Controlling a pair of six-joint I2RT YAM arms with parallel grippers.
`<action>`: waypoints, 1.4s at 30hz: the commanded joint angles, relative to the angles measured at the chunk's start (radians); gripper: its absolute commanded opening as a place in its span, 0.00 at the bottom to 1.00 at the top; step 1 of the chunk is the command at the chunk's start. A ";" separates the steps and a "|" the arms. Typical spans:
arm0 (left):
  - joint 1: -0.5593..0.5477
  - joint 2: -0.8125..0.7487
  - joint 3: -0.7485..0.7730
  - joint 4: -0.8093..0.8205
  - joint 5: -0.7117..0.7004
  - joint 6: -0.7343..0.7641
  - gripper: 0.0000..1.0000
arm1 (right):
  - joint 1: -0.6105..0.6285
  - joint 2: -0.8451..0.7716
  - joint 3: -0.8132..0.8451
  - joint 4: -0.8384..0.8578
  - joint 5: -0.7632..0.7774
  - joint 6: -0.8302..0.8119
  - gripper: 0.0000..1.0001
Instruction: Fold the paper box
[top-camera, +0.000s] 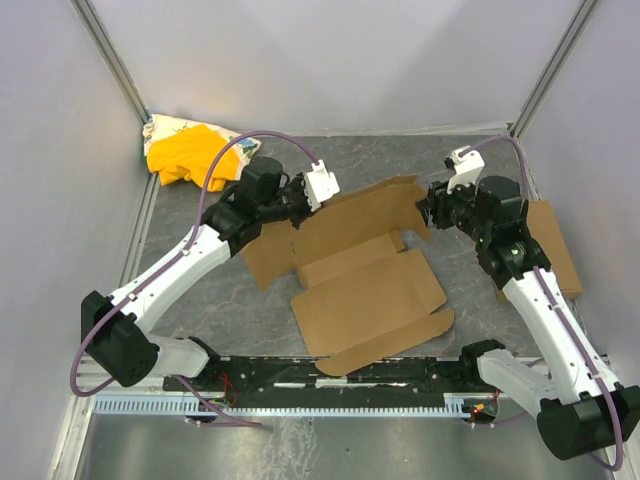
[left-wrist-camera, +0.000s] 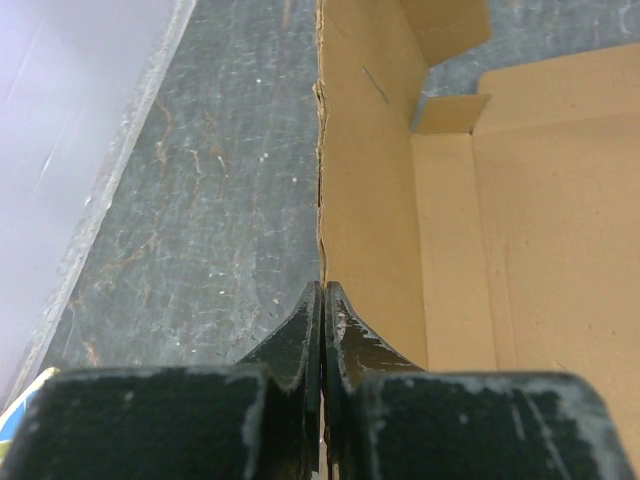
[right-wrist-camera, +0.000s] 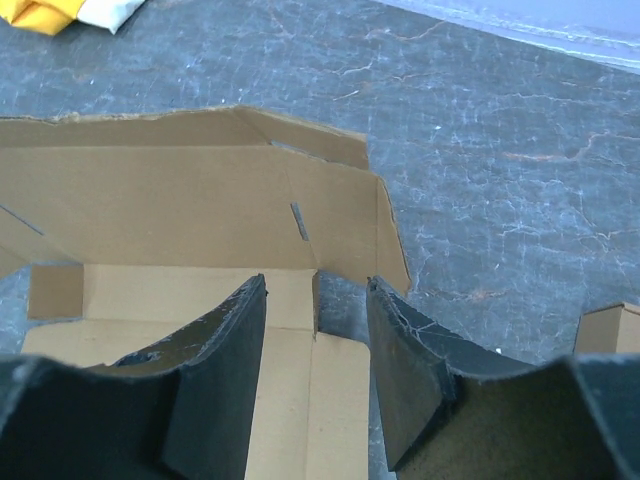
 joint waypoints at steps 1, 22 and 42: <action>-0.003 -0.030 0.046 -0.005 0.095 0.062 0.03 | 0.004 0.048 0.118 -0.073 -0.056 -0.090 0.53; -0.005 -0.049 0.070 -0.020 0.150 0.003 0.03 | 0.004 0.276 0.444 -0.375 -0.219 -0.348 0.51; -0.004 -0.058 0.065 -0.005 0.157 -0.026 0.03 | 0.008 0.358 0.537 -0.449 -0.236 -0.340 0.32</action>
